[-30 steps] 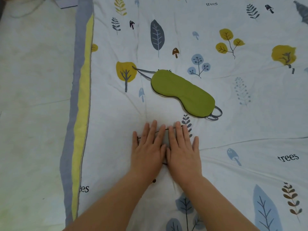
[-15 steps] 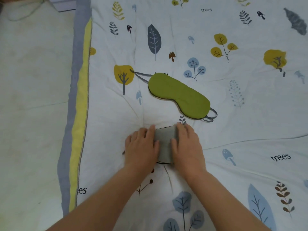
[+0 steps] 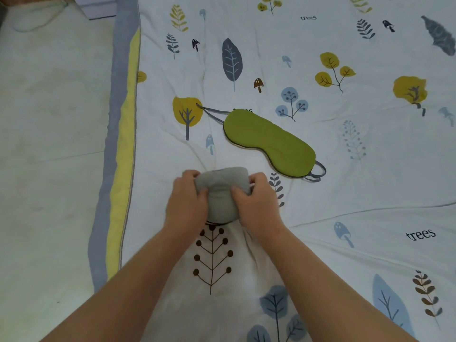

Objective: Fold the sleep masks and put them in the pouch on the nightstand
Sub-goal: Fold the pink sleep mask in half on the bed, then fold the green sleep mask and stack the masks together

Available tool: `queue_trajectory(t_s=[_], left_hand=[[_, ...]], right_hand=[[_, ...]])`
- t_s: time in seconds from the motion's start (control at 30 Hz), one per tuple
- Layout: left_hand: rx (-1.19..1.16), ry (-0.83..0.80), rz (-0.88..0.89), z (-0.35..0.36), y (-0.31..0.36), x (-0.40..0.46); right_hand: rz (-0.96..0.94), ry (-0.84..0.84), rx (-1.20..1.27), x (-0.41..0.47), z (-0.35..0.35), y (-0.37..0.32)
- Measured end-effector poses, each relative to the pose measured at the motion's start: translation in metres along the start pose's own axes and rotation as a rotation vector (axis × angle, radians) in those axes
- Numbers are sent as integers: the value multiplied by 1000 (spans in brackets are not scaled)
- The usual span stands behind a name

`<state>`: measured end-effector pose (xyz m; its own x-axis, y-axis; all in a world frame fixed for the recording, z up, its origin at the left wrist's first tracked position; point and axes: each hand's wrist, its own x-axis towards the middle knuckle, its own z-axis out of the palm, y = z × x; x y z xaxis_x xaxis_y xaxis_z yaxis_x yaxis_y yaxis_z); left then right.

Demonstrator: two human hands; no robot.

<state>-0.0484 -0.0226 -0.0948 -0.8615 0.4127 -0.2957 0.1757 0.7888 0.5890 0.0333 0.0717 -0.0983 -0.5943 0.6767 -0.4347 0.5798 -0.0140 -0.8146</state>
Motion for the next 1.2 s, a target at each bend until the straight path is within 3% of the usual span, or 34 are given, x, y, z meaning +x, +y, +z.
queue_trajectory(t_s=[0.13,0.3,0.6,0.73,0.93,1.2], left_hand=[[73,60,-39,-17,-12,23],[156,-4,-119,-19,-31,37],[220,8,-159,-27,-18,45],[249,40,-44,-30,8,49],[327,-91,190,9,57,63],[527,-99,484,57,96,102]], right_hand=[[-56,-56,8,17,28,-15],[-36,-131,-118,29,46,-11],[25,-186,-181,31,19,-10],[55,-54,-268,36,-27,-6],[65,202,-459,49,-81,7],[122,254,-594,73,-98,27]])
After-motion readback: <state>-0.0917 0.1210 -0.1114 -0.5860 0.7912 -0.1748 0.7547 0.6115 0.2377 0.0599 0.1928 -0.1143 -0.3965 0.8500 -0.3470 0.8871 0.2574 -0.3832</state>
